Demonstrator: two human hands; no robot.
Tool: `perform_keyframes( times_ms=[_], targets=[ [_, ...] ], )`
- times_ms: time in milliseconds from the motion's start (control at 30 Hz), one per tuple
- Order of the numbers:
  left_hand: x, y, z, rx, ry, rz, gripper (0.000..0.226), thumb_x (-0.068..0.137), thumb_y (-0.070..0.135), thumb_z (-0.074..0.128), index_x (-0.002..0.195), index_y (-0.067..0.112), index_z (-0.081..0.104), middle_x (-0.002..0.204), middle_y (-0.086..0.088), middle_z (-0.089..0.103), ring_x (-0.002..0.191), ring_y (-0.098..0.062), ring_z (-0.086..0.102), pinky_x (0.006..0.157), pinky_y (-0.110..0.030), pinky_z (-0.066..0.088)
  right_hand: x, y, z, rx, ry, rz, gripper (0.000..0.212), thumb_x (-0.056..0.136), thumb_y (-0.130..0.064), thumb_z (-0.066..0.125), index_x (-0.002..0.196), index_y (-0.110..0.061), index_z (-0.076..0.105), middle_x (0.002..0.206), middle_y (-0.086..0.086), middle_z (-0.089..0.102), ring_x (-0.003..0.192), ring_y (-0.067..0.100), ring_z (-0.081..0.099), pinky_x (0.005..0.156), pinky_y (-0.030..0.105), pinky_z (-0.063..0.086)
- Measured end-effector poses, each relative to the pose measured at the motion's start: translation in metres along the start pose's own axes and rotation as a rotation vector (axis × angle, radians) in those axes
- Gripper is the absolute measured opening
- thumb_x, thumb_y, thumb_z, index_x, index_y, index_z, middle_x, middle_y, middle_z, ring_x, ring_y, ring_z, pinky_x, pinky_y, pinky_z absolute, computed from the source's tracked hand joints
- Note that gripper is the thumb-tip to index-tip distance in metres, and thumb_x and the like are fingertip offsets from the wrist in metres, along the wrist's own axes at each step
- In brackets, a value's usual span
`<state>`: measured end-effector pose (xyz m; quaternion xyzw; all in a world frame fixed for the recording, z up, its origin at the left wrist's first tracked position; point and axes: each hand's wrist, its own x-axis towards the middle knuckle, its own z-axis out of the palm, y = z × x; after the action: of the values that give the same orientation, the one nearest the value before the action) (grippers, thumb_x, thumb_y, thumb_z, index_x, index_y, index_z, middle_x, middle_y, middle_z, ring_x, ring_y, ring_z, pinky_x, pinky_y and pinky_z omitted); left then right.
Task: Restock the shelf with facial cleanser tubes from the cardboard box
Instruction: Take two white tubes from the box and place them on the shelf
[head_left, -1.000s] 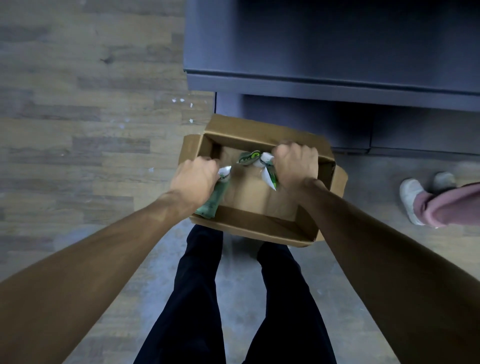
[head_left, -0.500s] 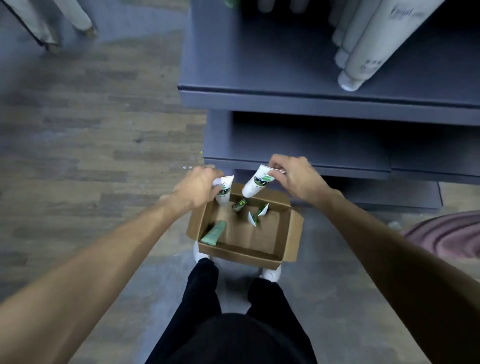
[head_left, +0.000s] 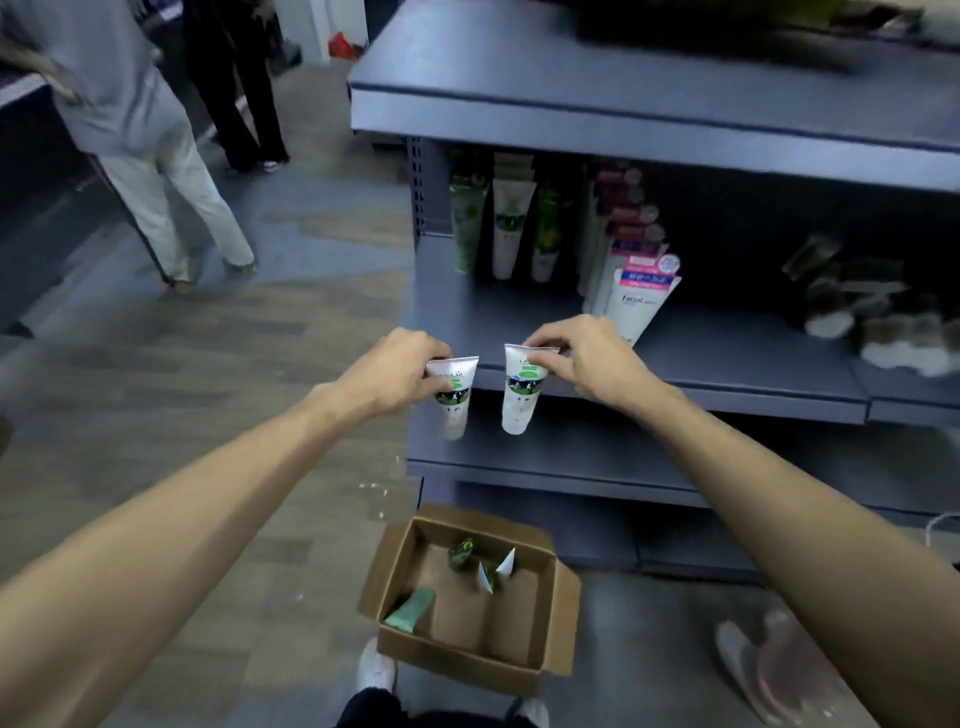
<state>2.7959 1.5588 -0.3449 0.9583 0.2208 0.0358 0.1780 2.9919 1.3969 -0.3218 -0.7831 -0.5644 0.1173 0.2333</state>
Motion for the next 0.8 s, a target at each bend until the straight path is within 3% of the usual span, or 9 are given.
perform_keyframes(
  times_ms=[100, 200, 333, 467, 600, 733, 800],
  targets=[
    [0.011, 0.010, -0.033, 0.035, 0.063, 0.020, 0.027, 0.084, 0.028, 0.069, 0.068, 0.016, 0.050, 0.064, -0.007, 0.058, 0.064, -0.028, 0.045, 0.058, -0.034, 0.036, 0.013, -0.007, -0.027, -0.020, 0.065, -0.033, 0.013, 0.089, -0.024, 0.067, 0.097, -0.020, 0.076, 0.082, -0.005, 0.074, 0.073, 0.009, 0.063, 0.063, 0.012, 0.042],
    [0.023, 0.015, -0.056, 0.063, 0.137, 0.039, 0.025, 0.086, 0.026, 0.066, 0.072, 0.010, 0.053, 0.067, -0.008, 0.061, 0.071, -0.032, 0.050, 0.058, -0.035, 0.035, 0.026, -0.013, -0.049, -0.030, 0.134, -0.051, 0.014, 0.089, -0.026, 0.067, 0.098, -0.021, 0.076, 0.080, -0.005, 0.073, 0.069, 0.006, 0.062, 0.070, 0.023, 0.046],
    [0.036, 0.018, -0.067, 0.098, 0.173, 0.022, 0.022, 0.089, 0.024, 0.062, 0.078, 0.007, 0.054, 0.071, -0.006, 0.055, 0.075, -0.032, 0.049, 0.059, -0.034, 0.030, 0.039, -0.020, -0.060, -0.051, 0.182, -0.026, 0.016, 0.091, -0.020, 0.064, 0.103, -0.018, 0.075, 0.079, -0.008, 0.066, 0.055, -0.006, 0.053, 0.069, 0.020, 0.040],
    [0.049, 0.011, -0.064, 0.091, 0.167, 0.013, 0.027, 0.090, 0.024, 0.060, 0.072, 0.012, 0.044, 0.071, -0.004, 0.050, 0.073, -0.032, 0.049, 0.060, -0.034, 0.033, 0.052, -0.014, -0.052, -0.064, 0.191, 0.036, 0.020, 0.089, -0.017, 0.060, 0.103, -0.017, 0.074, 0.091, 0.004, 0.073, 0.082, 0.022, 0.065, 0.076, 0.030, 0.049],
    [0.059, 0.006, -0.058, 0.086, 0.150, 0.007, 0.027, 0.091, 0.021, 0.059, 0.072, 0.014, 0.042, 0.071, -0.004, 0.051, 0.073, -0.031, 0.049, 0.062, -0.035, 0.036, 0.058, -0.005, -0.040, -0.040, 0.180, 0.097, 0.020, 0.091, -0.015, 0.059, 0.106, -0.015, 0.073, 0.098, 0.005, 0.073, 0.090, 0.021, 0.064, 0.074, 0.023, 0.041],
    [0.070, -0.003, -0.053, 0.010, 0.141, -0.020, 0.014, 0.091, 0.017, 0.060, 0.084, 0.007, 0.054, 0.072, -0.006, 0.062, 0.071, -0.030, 0.060, 0.070, -0.041, 0.050, 0.064, -0.001, -0.036, -0.036, 0.171, 0.134, 0.021, 0.093, -0.016, 0.059, 0.109, -0.015, 0.072, 0.104, 0.005, 0.072, 0.094, 0.021, 0.062, 0.075, 0.019, 0.036],
    [0.077, -0.007, -0.054, -0.044, 0.124, -0.033, 0.013, 0.091, 0.017, 0.060, 0.082, 0.010, 0.052, 0.071, -0.005, 0.062, 0.068, -0.028, 0.064, 0.064, -0.036, 0.050, 0.069, -0.001, -0.035, -0.048, 0.160, 0.151, 0.022, 0.093, -0.018, 0.059, 0.111, -0.016, 0.071, 0.106, 0.005, 0.072, 0.098, 0.024, 0.063, 0.077, 0.020, 0.037]
  ],
)
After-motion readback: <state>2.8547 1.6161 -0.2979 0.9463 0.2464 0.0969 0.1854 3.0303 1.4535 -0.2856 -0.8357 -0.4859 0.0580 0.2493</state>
